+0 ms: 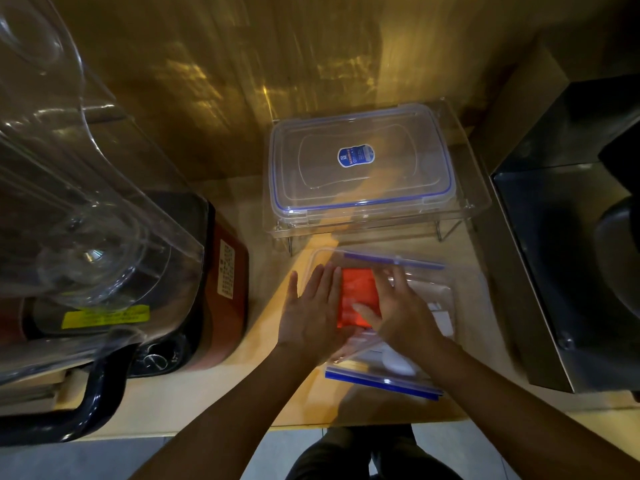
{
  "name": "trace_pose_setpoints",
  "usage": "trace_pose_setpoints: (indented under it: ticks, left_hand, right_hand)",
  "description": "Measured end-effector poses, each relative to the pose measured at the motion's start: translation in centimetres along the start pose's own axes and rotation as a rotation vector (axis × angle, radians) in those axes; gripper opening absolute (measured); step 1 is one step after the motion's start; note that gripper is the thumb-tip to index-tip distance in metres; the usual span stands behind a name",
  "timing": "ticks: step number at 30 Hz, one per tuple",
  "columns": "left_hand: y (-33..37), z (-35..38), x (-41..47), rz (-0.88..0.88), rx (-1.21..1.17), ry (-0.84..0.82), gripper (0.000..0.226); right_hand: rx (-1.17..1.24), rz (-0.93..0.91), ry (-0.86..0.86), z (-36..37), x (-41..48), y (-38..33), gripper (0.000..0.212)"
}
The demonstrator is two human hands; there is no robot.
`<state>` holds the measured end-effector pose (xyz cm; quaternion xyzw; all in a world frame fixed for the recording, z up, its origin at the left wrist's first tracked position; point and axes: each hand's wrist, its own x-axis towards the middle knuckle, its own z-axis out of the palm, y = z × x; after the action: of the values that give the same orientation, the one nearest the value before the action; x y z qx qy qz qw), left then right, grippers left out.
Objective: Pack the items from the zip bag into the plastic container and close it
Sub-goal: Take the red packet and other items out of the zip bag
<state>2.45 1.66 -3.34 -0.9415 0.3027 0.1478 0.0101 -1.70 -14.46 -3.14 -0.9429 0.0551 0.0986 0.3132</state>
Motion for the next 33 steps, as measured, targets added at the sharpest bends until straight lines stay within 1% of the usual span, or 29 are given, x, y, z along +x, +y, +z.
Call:
trace_pose_setpoints:
  ticks: [3,6,9,12,14,16,19,22,26,30,31,33]
  left_hand:
    - [0.6,0.2,-0.4,-0.095,-0.028,0.008,0.093]
    - [1.6,-0.1,-0.9,-0.219,0.03,0.02,0.094]
    - [1.8,-0.7,-1.0,-0.287,0.076,0.008,0.092]
    - [1.1,-0.9,-1.1,-0.245,0.073,0.009,0.08]
    - [0.5,-1.0,-1.1,-0.172,0.076,0.023,0.069]
    - [0.0,-1.1,-0.9,-0.103,0.06,0.024,0.064]
    - [-0.2,-1.2,-0.7,-0.051,0.002,0.007,0.065]
    - [0.0,-1.0,-0.8,-0.041,-0.019,-0.014,0.07]
    - [-0.2,-0.6,-0.8,-0.014,-0.012,-0.016,0.071]
    - [-0.6,-0.4,-0.7,0.002,0.008,-0.026,0.071]
    - [-0.8,-0.4,-0.7,0.009,0.006,-0.027,0.07]
    - [-1.2,-0.5,-0.5,0.017,-0.008,-0.026,0.069]
  right_hand:
    - [0.123,-0.003,-0.074,-0.4,0.4,0.6,0.069]
    - [0.145,-0.042,-0.148,-0.7,1.8,0.3,0.07]
    - [0.12,-0.084,-0.204,-0.8,3.0,-0.1,0.071]
    - [0.142,-0.064,-0.165,-0.8,3.4,-0.2,0.072]
    - [0.175,0.035,-0.123,-0.7,3.4,-0.2,0.073]
    - [0.2,0.123,-0.152,-0.6,3.4,-0.3,0.064]
    - [0.152,0.146,-0.234,-0.8,3.6,-0.2,0.048]
    - [0.128,0.15,-0.255,-1.4,3.7,-0.1,0.045]
    - [0.122,0.125,-0.288,-1.7,3.9,0.0,0.039]
    - [0.178,0.126,-0.317,-1.8,3.6,0.2,0.041]
    - [0.214,0.127,-0.33,-1.8,3.5,0.2,0.039]
    - [0.289,0.102,-0.336,-2.1,3.1,0.3,0.026]
